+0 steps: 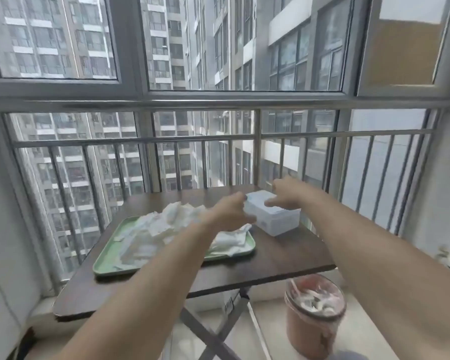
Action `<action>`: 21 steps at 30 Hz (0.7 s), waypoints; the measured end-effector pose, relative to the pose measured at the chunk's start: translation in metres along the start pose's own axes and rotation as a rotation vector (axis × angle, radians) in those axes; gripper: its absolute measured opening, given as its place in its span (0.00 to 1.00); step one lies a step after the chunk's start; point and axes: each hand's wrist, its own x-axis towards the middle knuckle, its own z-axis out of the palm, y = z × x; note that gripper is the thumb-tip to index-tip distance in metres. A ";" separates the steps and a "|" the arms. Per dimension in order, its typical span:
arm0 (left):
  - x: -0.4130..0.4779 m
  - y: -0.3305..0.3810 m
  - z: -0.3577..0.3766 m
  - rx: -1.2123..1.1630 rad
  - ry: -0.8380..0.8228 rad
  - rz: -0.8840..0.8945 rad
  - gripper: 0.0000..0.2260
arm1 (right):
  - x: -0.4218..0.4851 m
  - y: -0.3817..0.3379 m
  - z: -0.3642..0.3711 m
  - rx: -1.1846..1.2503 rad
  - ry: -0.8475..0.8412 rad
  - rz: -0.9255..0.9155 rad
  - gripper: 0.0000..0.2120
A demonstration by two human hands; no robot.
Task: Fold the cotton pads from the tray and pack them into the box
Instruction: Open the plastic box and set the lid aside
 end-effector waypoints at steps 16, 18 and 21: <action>0.089 -0.009 0.094 -0.725 0.105 -0.303 0.16 | 0.066 0.008 0.049 -0.007 -0.033 0.098 0.33; 0.090 -0.012 0.090 -0.815 0.083 -0.323 0.17 | 0.066 0.007 0.045 0.003 -0.005 0.107 0.32; 0.090 -0.008 0.087 -0.868 0.036 -0.309 0.26 | 0.070 0.008 0.043 0.060 -0.010 0.122 0.31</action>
